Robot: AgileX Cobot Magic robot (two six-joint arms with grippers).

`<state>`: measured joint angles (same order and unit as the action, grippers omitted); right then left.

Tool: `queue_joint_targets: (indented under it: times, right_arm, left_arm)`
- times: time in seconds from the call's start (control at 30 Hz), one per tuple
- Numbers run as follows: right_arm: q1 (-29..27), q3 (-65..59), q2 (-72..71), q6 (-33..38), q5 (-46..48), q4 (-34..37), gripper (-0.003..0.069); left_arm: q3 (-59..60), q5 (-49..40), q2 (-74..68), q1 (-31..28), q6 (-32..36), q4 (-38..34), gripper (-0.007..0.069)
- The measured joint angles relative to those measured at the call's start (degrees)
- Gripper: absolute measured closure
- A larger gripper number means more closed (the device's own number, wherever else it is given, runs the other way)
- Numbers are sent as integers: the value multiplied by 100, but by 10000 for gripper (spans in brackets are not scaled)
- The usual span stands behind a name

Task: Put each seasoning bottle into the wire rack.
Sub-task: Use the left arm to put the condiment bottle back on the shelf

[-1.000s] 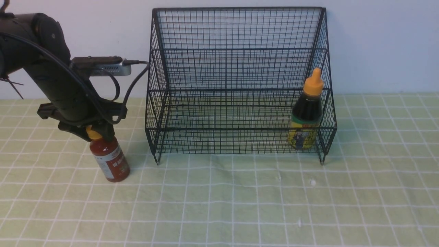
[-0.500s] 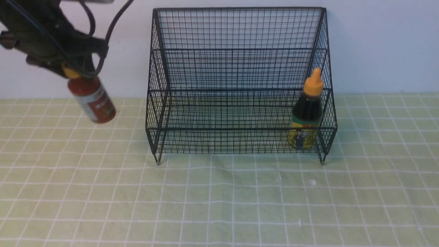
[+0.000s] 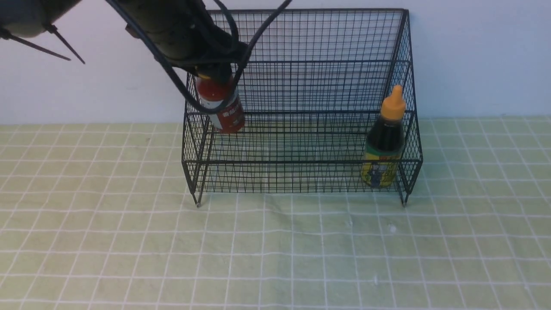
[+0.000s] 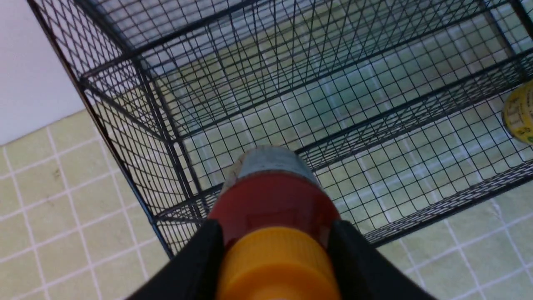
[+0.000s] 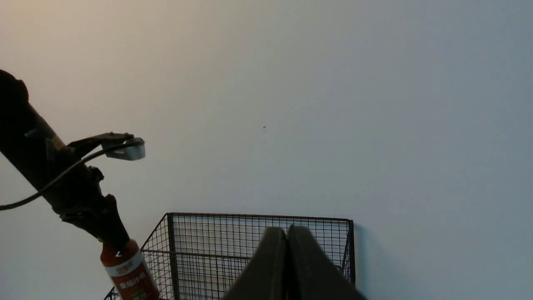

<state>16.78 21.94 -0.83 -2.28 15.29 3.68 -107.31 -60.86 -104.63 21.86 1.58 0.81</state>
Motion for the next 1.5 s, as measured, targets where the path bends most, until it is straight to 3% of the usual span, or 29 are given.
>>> queue_joint_targets:
  times: [0.4,0.7,1.5]
  right_arm:
    - [0,0,0,0,236,0,672]
    - [0,0,0,0,261,0,672]
    - [0,-7,0,0,400,0,672]
  left_arm:
    - [-131,68,-116,126,5,46,341]
    - [37,-464,72,374,0,127,341]
    - [48,-89,-914,380,-56,678,341]
